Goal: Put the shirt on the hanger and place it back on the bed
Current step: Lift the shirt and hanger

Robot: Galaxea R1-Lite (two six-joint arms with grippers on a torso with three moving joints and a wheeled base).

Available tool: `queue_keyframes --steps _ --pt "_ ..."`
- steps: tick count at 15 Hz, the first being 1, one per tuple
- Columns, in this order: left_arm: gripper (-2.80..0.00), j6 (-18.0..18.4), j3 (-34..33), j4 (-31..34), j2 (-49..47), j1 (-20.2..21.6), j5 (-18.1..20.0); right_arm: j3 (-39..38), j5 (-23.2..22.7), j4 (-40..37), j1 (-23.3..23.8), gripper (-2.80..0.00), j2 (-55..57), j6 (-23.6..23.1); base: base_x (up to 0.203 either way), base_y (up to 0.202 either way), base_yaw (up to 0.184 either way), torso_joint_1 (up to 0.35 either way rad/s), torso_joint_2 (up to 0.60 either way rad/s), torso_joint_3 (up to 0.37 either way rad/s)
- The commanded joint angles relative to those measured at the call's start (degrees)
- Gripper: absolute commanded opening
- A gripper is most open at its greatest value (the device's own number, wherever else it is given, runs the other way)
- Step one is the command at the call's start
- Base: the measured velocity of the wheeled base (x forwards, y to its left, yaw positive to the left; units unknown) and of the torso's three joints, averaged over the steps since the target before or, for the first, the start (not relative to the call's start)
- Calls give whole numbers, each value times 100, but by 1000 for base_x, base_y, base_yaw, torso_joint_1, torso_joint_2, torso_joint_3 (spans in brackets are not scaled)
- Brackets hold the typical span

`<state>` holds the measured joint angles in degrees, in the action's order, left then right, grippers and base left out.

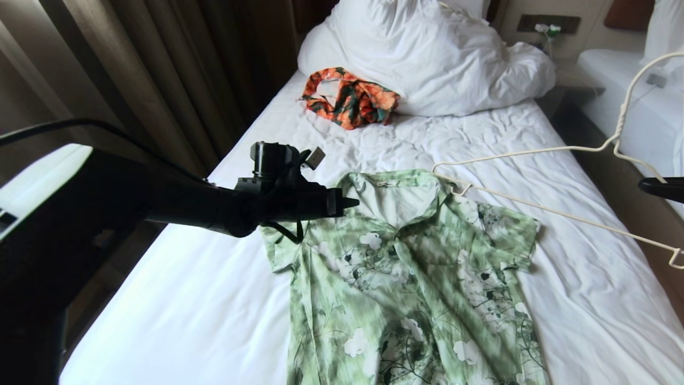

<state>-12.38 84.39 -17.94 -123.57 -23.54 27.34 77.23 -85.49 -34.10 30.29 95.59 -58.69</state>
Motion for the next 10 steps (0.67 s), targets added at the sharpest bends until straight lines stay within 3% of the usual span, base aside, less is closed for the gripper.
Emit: queue_keyframes --steps 1,4,10 --pt "0 -4 684 -15 -787 0 -211 -4 -46 -18 12 -280 98 -38 0 0 0 0 0 0" --pt "0 11 1273 -11 -1324 148 -480 20 -46 28 3 -280 198 -41 0 0 0 0 0 0" --pt "0 25 1738 45 -1706 421 -493 29 -38 149 -24 -280 399 -46 0 0 0 0 0 0"
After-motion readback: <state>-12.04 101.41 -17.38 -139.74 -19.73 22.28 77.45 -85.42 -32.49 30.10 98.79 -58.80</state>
